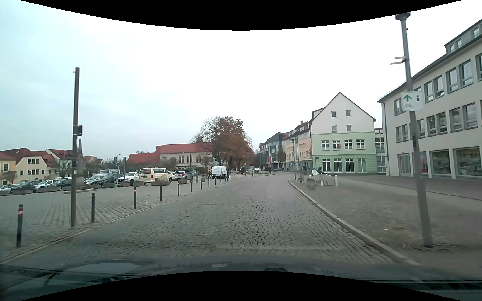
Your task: Follow the waypoints while adhering to traffic rules and regulations
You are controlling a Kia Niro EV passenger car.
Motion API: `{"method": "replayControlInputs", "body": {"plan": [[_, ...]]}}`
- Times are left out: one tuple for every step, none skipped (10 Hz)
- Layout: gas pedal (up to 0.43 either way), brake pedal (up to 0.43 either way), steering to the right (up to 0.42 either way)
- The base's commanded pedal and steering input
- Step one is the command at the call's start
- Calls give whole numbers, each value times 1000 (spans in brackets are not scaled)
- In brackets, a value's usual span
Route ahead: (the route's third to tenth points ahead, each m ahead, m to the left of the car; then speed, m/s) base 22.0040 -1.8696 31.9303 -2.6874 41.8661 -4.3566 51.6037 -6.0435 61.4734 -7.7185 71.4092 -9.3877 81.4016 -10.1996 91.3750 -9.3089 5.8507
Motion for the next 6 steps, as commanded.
{"method": "replayControlInputs", "body": {"plan": [[189,0,14],[189,0,16],[189,0,23],[189,0,30],[189,0,33],[189,0,34]]}}
